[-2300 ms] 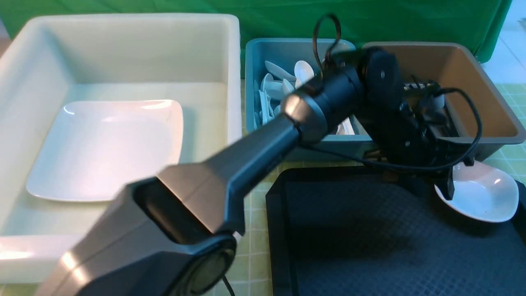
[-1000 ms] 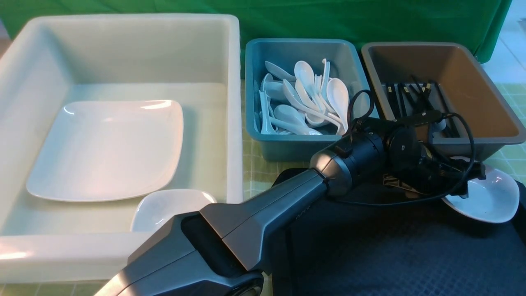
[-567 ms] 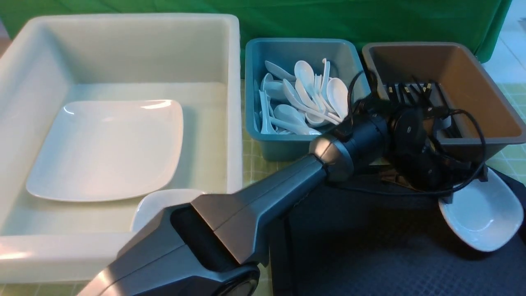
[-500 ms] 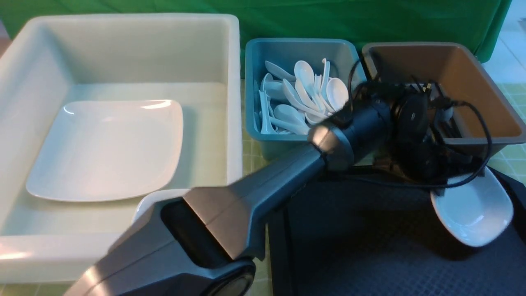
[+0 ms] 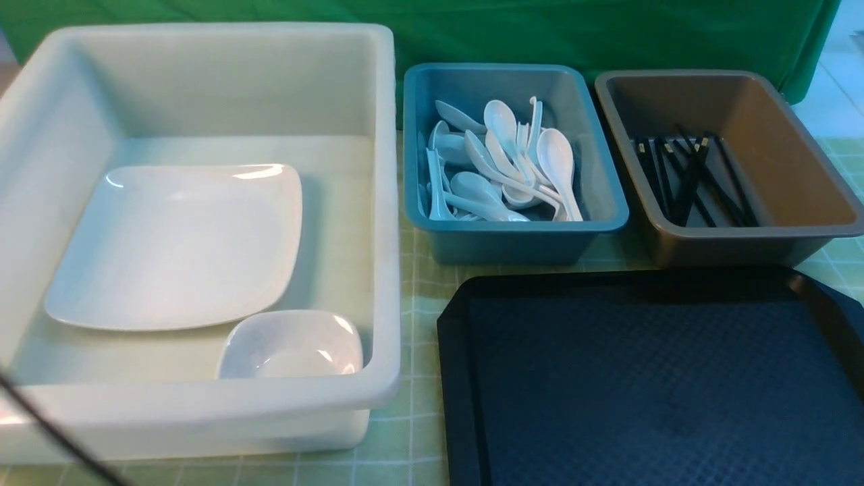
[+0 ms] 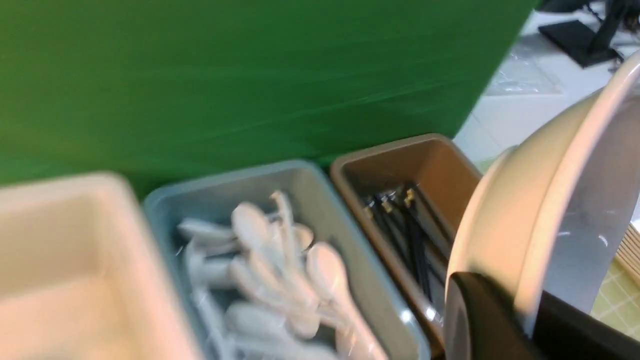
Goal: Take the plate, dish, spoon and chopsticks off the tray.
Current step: Use the left arm to put the small plate into the large storage box on the left
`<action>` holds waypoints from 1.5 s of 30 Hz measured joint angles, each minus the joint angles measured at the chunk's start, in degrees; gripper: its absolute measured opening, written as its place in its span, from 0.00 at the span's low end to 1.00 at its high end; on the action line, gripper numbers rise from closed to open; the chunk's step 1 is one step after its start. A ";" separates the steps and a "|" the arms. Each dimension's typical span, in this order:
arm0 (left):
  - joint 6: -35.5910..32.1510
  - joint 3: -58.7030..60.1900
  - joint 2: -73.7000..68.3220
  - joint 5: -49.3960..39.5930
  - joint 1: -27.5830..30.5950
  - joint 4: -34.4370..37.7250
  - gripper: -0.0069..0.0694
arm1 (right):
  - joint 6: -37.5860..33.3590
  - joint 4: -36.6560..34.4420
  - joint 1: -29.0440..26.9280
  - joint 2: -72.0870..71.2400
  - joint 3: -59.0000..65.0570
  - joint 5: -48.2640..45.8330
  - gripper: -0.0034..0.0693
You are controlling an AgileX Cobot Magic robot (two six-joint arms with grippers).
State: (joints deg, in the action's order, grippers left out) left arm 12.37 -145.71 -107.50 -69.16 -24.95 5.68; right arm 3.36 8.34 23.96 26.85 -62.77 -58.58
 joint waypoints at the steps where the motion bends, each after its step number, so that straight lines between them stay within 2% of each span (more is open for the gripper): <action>1: -0.72 5.40 2.55 -0.05 3.66 3.44 0.10 | 0.00 0.00 0.00 0.09 0.00 0.00 0.34; 5: -1.72 22.22 8.36 -0.33 11.69 7.43 0.10 | 0.00 0.00 0.00 0.06 0.00 0.00 0.34; 7: -2.21 36.31 12.49 -0.26 17.78 7.73 0.10 | 0.00 0.00 0.00 0.06 0.00 0.00 0.35; 12: -3.70 61.26 22.74 6.24 28.17 8.93 0.10 | 0.00 0.00 0.00 0.06 0.00 0.00 0.36; 15: -7.57 73.07 26.35 10.21 31.35 13.81 0.10 | 0.00 0.00 0.00 0.06 0.00 0.00 0.36; 18: -12.75 82.35 27.01 13.39 31.98 20.73 0.10 | 0.00 0.00 0.00 0.06 0.00 0.55 0.37; 22: -16.70 88.77 26.26 18.11 31.98 26.36 0.10 | 0.06 0.00 0.00 0.06 0.00 1.87 0.37; 34: -17.53 94.38 20.98 24.09 31.98 29.73 0.10 | 0.13 0.00 0.00 0.06 0.00 3.52 0.37; 39: -18.52 95.17 19.93 25.10 31.98 33.95 0.11 | 0.13 0.00 0.00 0.06 0.00 3.64 0.37; 45: -18.13 95.29 19.93 26.08 31.98 34.79 0.12 | -0.12 0.07 0.00 0.06 0.00 4.01 0.37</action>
State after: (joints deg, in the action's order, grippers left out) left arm -5.76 -50.43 -87.57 -43.07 7.03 40.47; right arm 3.24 8.42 23.96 26.92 -62.77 -54.58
